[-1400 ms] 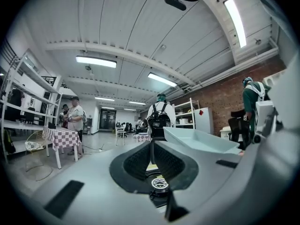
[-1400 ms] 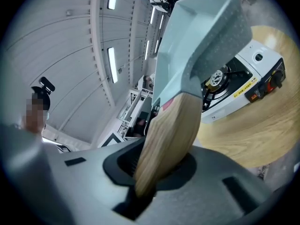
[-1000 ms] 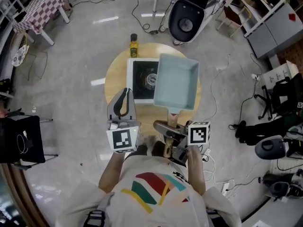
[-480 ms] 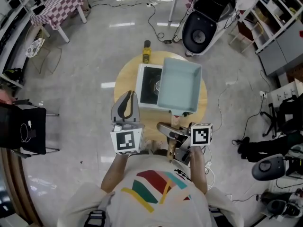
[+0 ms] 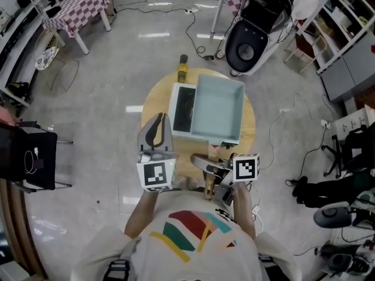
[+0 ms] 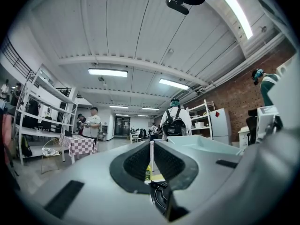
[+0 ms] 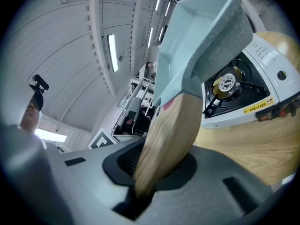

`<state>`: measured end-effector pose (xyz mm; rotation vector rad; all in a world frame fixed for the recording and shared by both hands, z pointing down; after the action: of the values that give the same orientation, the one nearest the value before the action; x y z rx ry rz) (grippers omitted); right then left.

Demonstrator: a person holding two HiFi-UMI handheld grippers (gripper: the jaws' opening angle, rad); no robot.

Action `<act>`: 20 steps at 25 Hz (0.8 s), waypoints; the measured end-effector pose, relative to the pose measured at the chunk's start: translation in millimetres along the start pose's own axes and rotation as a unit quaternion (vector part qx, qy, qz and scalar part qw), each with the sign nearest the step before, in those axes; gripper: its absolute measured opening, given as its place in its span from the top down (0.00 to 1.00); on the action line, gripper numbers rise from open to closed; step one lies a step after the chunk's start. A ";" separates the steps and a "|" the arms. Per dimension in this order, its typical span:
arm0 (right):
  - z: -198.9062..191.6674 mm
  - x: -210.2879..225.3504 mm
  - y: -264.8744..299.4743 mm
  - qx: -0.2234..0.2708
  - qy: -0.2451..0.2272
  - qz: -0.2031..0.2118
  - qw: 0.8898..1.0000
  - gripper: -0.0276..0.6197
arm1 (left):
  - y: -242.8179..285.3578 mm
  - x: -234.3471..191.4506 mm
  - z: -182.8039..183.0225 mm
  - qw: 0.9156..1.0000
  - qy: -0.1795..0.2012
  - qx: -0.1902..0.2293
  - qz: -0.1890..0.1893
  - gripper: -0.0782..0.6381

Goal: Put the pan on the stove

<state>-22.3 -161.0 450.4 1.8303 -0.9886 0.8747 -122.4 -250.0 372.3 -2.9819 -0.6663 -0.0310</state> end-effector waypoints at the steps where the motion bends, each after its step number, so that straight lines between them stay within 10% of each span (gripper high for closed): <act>1: 1.6 1.2 1.3 0.000 -0.002 0.002 1.000 0.89 | 0.3 -1.3 -0.5 1.000 -0.002 -0.002 0.002 0.86; 20: 32.6 42.5 39.6 -0.047 0.018 0.010 0.999 0.88 | -5.6 -7.8 -3.9 0.999 0.003 -0.017 0.037 0.86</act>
<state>-32.7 -215.0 487.8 1.7227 -1.0104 0.8565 -131.9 -248.7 376.4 -3.0344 -0.5613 -0.0465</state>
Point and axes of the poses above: the fingertips, and each gripper's own axes: y forward along the fingers, x to its right, z out of its top, the point moved 1 cm from there along -y, backward along the fingers, and after that the axes turned 14 degrees about -z, right-handed, at the moved point
